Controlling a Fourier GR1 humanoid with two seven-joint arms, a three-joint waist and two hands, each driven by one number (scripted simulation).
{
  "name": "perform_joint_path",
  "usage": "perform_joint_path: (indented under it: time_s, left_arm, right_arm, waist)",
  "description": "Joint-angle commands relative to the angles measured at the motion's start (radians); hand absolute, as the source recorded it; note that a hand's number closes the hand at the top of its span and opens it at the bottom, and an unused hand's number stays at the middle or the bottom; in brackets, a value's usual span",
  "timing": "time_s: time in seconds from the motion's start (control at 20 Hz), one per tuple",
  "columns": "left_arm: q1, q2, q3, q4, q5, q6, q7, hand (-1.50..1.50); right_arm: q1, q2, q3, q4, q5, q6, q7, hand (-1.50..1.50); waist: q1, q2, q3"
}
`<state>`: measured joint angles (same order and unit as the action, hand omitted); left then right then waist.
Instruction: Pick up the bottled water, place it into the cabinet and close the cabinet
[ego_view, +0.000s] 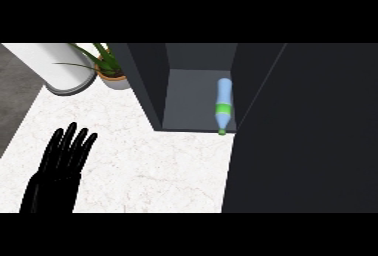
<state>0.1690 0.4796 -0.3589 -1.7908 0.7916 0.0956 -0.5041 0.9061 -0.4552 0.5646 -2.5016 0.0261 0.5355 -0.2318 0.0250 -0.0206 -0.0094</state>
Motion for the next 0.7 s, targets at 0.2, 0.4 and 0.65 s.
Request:
perform_joint_path:
  time_s: [0.2, 0.4, 0.65]
  left_arm:
    - [0.095, 0.104, 0.101, -0.046, 0.081, -0.113, -0.008, -1.50]
    - [0.121, 0.126, 0.105, -0.061, 0.095, -0.154, -0.002, -1.50]
    - [0.154, 0.166, 0.153, -0.060, 0.135, -0.218, -0.006, -1.50]
  right_arm:
    - [-0.093, -0.014, 0.212, -0.132, 0.140, 0.000, 0.136, 1.50]
    - [-0.094, 0.034, 0.289, -0.121, 0.055, -0.055, 0.170, 1.50]
    - [-0.156, 0.057, 0.308, -0.075, 0.029, -0.069, 0.181, 1.50]
  waist:
    - [0.034, 0.003, -0.007]
    - [0.049, 0.019, -0.006]
    - [0.093, 0.027, -0.006]
